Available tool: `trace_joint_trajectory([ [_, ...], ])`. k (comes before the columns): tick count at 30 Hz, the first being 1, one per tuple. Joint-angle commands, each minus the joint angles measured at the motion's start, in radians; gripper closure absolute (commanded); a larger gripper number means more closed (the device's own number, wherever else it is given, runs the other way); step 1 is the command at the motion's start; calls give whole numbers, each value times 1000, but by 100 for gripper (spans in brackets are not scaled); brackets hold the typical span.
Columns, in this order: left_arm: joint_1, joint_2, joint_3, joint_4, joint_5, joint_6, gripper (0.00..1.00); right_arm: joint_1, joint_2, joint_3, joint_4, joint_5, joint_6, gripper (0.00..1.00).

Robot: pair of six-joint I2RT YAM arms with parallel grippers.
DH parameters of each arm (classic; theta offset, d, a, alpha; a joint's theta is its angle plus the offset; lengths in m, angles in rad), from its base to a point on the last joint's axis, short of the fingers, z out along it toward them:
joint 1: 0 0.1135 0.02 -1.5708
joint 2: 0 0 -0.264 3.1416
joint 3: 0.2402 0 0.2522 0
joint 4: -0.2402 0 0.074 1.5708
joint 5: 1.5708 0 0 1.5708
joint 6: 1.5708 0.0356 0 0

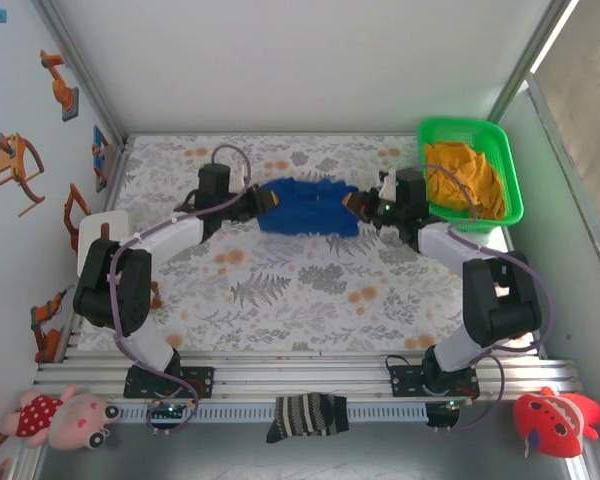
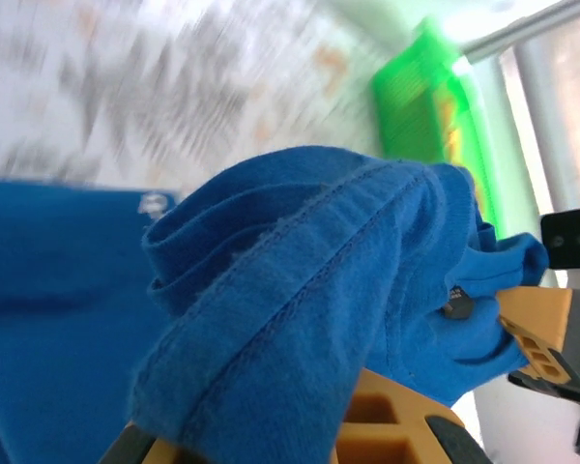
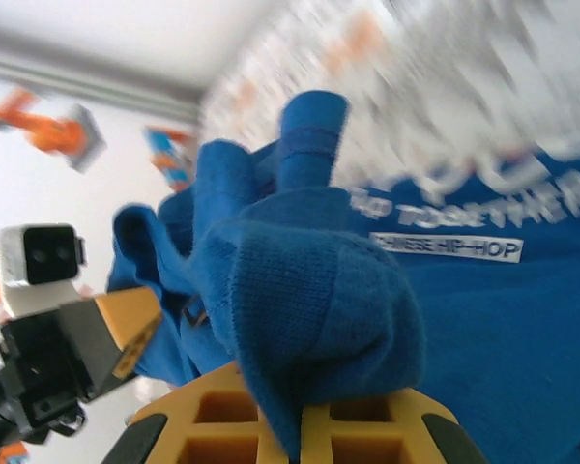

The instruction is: Fold the inside-out t-shirt

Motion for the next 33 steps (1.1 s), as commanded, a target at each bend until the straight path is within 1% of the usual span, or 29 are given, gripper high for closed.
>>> trace_joint_trajectory([
  [1,-46,-75,-101,78,-89,6,100,27,-107,-142,76,51,-21,100],
  [3,-56,-69,-127,77,-133,19,100,30,-128,-178,55,82,-67,100],
  [5,-56,-44,-120,70,-154,37,100,30,-118,-167,31,97,-108,100],
  [7,-55,-10,-78,34,-178,70,99,32,-92,-137,5,122,-165,100],
  [9,-57,29,-32,-6,-211,107,95,31,-56,-107,-2,156,-214,100],
  [12,-56,105,35,-41,-266,149,92,31,28,-42,-10,203,-267,100],
  [19,-41,289,171,-91,-354,201,91,27,298,174,-37,222,-290,100],
  [23,-22,333,203,-74,-374,199,91,18,375,244,-53,246,-291,100],
  [25,-16,343,216,-59,-368,195,89,13,389,265,-74,260,-299,100],
  [26,-12,348,225,-57,-363,193,85,10,389,272,-84,270,-304,92],
  [27,-9,349,232,-56,-359,193,78,8,384,275,-98,281,-312,80],
  [28,-5,346,236,-54,-355,192,64,2,367,276,-120,298,-323,67],
  [29,-3,339,237,-50,-348,187,47,-3,342,271,-134,307,-335,62],
  [31,3,306,224,-39,-338,185,34,-12,273,247,-158,331,-352,58],
  [33,9,255,206,-49,-345,183,26,-18,192,208,-171,341,-366,58],
])
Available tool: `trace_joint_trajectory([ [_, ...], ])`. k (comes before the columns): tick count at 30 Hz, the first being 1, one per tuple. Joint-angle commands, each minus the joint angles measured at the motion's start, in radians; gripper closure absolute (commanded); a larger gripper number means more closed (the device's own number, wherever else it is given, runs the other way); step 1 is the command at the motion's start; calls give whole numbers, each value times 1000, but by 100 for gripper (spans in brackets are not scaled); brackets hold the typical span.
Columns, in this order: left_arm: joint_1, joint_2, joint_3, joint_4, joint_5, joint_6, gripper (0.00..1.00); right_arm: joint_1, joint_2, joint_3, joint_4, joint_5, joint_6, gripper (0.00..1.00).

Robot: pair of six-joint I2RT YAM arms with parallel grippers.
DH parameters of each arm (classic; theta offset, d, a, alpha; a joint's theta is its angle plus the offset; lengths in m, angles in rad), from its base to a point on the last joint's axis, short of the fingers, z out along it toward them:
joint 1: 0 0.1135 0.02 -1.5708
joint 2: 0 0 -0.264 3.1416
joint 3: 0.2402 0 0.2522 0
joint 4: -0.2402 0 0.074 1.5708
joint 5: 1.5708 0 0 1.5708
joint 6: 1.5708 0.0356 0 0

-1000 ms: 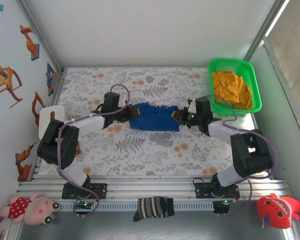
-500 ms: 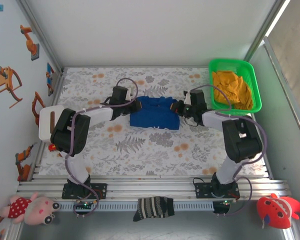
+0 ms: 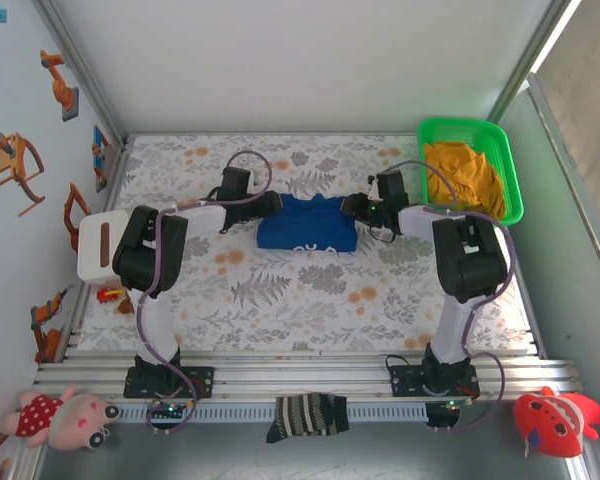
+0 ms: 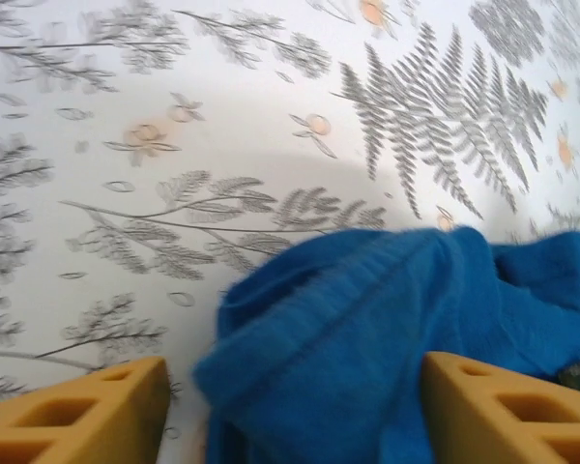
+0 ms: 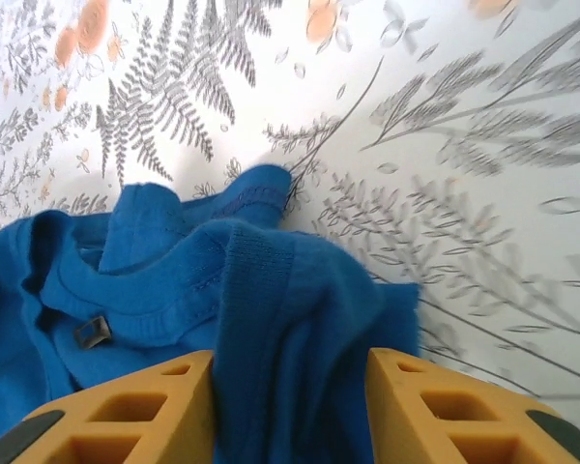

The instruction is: Fold the inside-out t-shirt

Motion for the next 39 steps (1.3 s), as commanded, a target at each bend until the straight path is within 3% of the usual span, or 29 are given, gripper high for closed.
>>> trace_joint_trajectory([
  [1,13,-106,-28,2,-14,6,24,-13,-171,-41,-54,62,-53,59],
  [3,20,-175,-69,0,-13,-16,21,-12,-230,-75,-62,27,-42,63],
  [8,-5,-297,-176,-4,48,-98,18,12,-297,-165,14,-94,52,86],
  [16,-36,-262,-275,26,50,-168,16,50,-160,-269,333,-170,245,100],
  [20,-34,-194,-265,4,42,-179,16,45,-94,-297,379,-130,278,100],
  [27,-35,-174,-298,12,68,-198,17,11,-156,-370,366,-97,302,99],
  [34,-72,-348,-387,64,74,-279,14,0,-368,-326,208,-131,266,78],
  [39,-112,-396,-401,23,5,-311,11,1,-519,-290,72,-123,218,71],
])
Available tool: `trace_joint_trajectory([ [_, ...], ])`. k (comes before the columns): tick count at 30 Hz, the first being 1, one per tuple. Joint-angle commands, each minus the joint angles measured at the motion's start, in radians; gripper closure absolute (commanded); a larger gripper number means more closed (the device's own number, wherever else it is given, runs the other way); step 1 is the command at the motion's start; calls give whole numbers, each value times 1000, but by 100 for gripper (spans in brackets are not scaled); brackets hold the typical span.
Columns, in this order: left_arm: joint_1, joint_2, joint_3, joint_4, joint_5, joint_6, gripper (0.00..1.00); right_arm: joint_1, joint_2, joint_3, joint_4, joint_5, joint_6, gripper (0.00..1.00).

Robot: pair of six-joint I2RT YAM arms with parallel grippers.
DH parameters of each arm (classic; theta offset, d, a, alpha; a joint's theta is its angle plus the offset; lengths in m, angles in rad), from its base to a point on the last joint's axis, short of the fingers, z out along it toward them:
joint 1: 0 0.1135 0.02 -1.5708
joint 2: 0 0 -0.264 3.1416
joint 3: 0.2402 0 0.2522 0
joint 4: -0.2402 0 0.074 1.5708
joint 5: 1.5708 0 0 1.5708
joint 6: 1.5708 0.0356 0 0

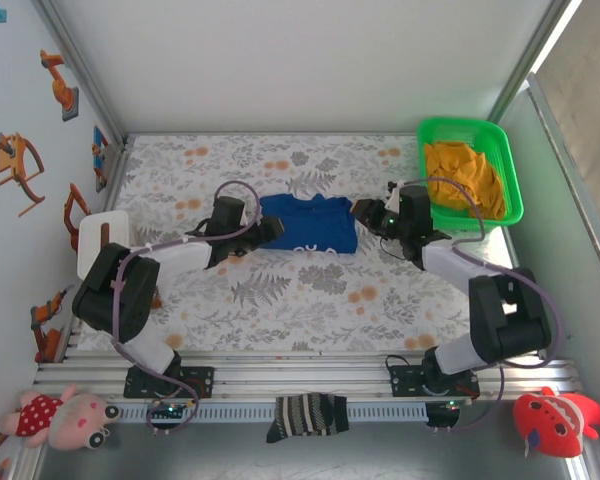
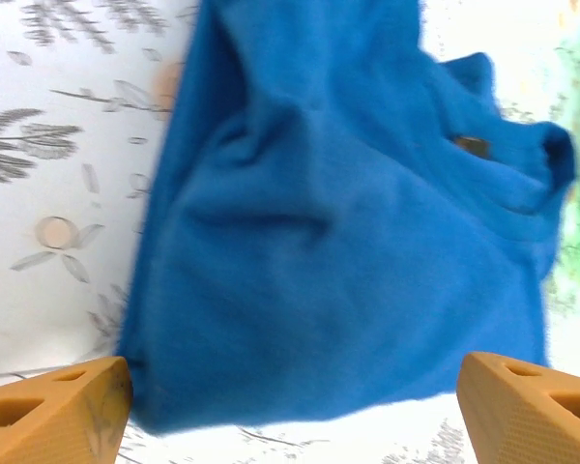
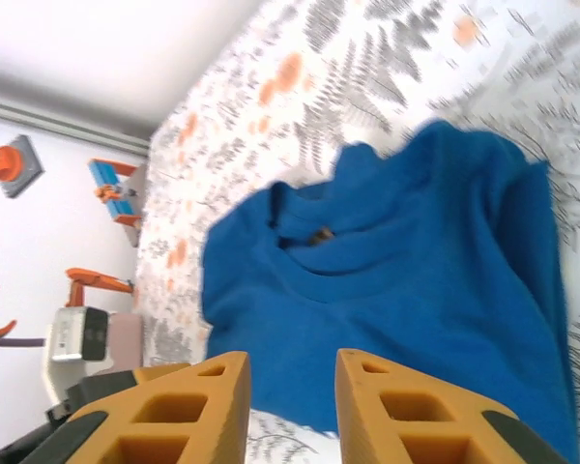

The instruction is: Fold the inside-out t-shirt

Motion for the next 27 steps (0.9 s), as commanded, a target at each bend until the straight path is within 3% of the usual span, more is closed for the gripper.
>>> trace_joint_trajectory([
  [1,-17,-21,-3,-27,-43,-49,11,-3,-94,44,-135,-3,-54,70],
  [10,-29,72,18,-49,-86,-145,10,-16,-336,54,-408,83,-176,68],
  [15,-35,123,24,6,-80,-172,13,-23,-410,37,-463,104,-188,68],
  [19,-31,151,47,25,-100,-168,41,-24,-429,27,-481,107,-186,68],
  [23,19,130,108,-65,-126,-88,77,-28,-445,30,-509,113,-198,67],
  [27,144,96,175,-192,-108,36,89,-42,-455,40,-530,115,-209,68],
])
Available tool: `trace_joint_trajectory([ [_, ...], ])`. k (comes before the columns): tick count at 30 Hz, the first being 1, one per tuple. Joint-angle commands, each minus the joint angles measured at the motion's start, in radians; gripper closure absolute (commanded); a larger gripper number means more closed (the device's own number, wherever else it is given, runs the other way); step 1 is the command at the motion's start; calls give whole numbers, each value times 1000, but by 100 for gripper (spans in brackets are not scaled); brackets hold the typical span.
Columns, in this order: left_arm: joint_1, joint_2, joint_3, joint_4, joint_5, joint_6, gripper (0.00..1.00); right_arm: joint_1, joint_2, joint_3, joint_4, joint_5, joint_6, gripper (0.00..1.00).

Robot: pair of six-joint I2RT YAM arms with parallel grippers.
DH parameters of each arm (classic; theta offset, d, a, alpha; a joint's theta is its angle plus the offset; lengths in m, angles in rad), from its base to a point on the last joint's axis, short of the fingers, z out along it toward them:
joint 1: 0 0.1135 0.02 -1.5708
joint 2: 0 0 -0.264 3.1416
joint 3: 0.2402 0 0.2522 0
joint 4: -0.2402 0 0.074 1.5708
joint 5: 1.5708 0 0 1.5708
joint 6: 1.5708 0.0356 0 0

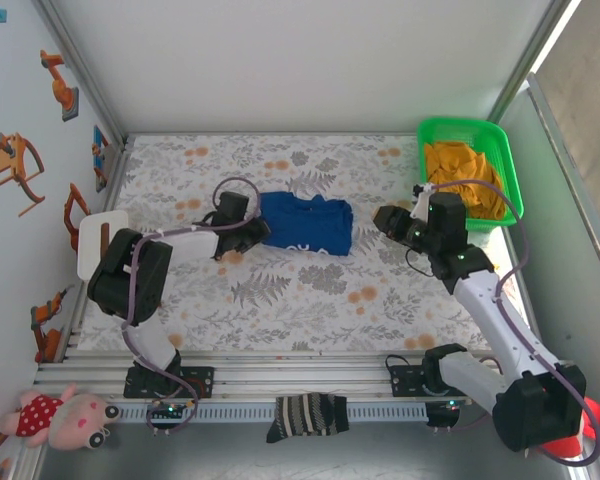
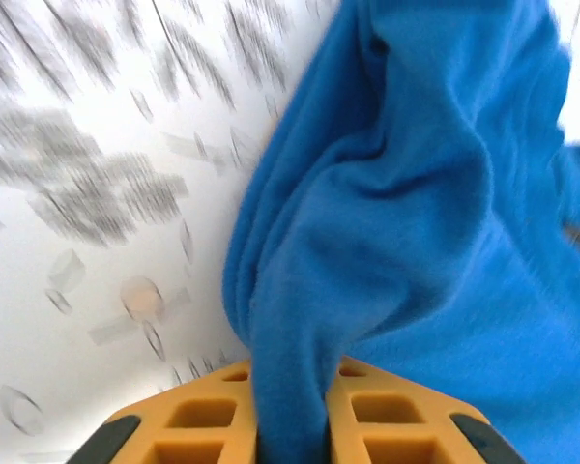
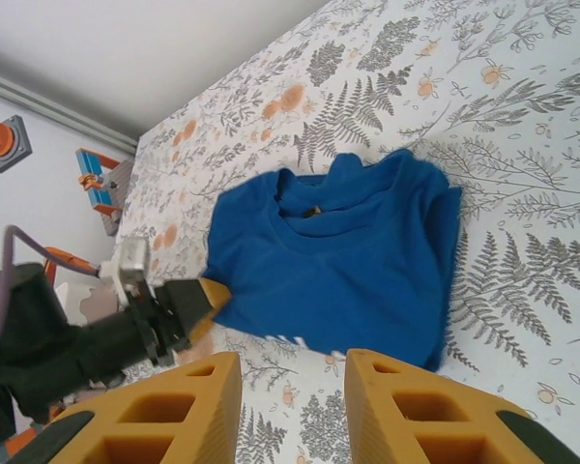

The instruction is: Fold the inside-out t-shirt

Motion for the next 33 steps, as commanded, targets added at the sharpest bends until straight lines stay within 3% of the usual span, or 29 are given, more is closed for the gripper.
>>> trace_joint_trajectory([
  [1,114,-49,70,-134,-3,135,91,-18,-23,11,-35,19,-33,68],
  [12,477,-109,186,-360,85,401,89,-51,-26,22,-76,36,-74,68],
  [16,578,-75,299,-453,122,494,64,-68,-31,29,-113,50,-100,68],
  [19,632,-67,382,-519,115,522,17,-84,-34,43,-154,69,-130,67],
  [21,657,-88,409,-542,99,515,1,-98,-31,60,-196,93,-161,55],
  [25,662,-188,390,-525,100,490,4,-111,-30,94,-274,259,-227,19],
  [26,656,-222,373,-519,96,487,4,-112,-25,100,-286,318,-243,2],
  [30,606,-391,238,-462,2,501,4,-115,-5,81,-260,559,-282,1],
  [33,560,-545,87,-391,-126,529,4,-115,-5,-13,-96,712,-324,1],
])
